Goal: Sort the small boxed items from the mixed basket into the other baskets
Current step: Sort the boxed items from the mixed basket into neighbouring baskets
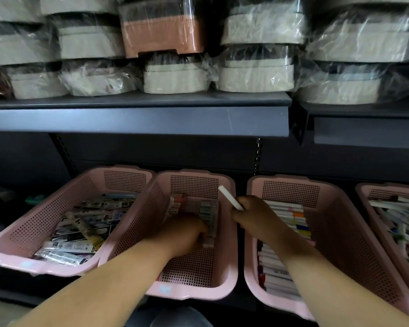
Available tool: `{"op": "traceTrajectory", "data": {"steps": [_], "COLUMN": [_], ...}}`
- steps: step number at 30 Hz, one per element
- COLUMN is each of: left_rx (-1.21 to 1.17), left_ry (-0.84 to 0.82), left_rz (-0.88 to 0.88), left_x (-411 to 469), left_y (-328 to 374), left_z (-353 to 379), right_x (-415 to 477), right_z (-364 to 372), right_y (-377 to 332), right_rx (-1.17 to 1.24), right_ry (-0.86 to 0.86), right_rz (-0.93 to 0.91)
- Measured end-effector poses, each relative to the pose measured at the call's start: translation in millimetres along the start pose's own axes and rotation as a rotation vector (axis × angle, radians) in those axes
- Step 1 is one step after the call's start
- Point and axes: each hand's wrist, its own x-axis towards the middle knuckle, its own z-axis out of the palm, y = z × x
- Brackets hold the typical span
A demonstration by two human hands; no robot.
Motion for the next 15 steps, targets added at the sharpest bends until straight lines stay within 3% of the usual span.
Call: {"op": "traceTrajectory", "data": {"steps": [15], "left_rx": [0.000], "left_ry": [0.024], "left_rz": [-0.014], "left_x": [3.6], "left_y": [2.4], "left_z": [3.4], "right_x": [-2.4], "right_z": [-0.6], "right_y": [-1.7], "right_rx": [0.036], "right_ry": [-0.022], "right_rz": [0.010]}}
